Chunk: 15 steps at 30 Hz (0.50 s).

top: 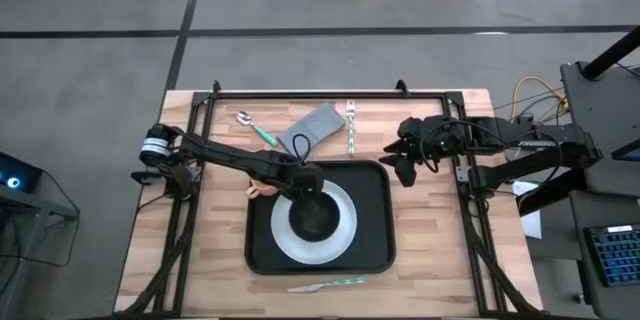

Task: Set up tray
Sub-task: Put the bowl on the tray, then put the table napkin on the tray

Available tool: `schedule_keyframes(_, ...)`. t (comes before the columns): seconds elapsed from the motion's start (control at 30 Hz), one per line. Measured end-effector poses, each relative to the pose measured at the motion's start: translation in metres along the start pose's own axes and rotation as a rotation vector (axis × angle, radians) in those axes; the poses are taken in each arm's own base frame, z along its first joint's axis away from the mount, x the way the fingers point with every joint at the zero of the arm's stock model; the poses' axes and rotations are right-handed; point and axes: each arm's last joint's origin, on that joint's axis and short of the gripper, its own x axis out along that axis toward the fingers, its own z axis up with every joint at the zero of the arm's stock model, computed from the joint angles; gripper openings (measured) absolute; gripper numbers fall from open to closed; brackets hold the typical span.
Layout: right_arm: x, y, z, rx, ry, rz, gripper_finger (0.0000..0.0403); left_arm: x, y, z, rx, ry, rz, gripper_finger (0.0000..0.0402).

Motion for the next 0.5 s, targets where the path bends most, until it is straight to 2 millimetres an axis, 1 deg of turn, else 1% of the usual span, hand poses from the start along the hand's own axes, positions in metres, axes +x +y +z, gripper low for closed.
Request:
schedule_keyframes(0.2, 0.000, 0.001, 0.001, -0.001, -0.009, 0.015, 0.0162, -0.001, 0.002, 0.004, 0.005, -0.013, -0.009, 0.0014)
schedule_keyframes(0.3, 0.000, 0.001, 0.001, -0.002, -0.009, 0.016, 0.0162, -0.004, 0.003, 0.005, 0.002, -0.022, -0.013, 0.0025)
schedule_keyframes(0.4, 0.000, 0.001, 0.001, -0.007, -0.001, 0.028, 0.0162, -0.018, 0.004, 0.004, 0.001, -0.047, -0.031, 0.0034)
schedule_keyframes(0.5, 0.000, 0.001, 0.001, -0.014, 0.002, 0.031, 0.0162, -0.046, 0.006, 0.003, -0.003, -0.114, -0.079, 0.0038)
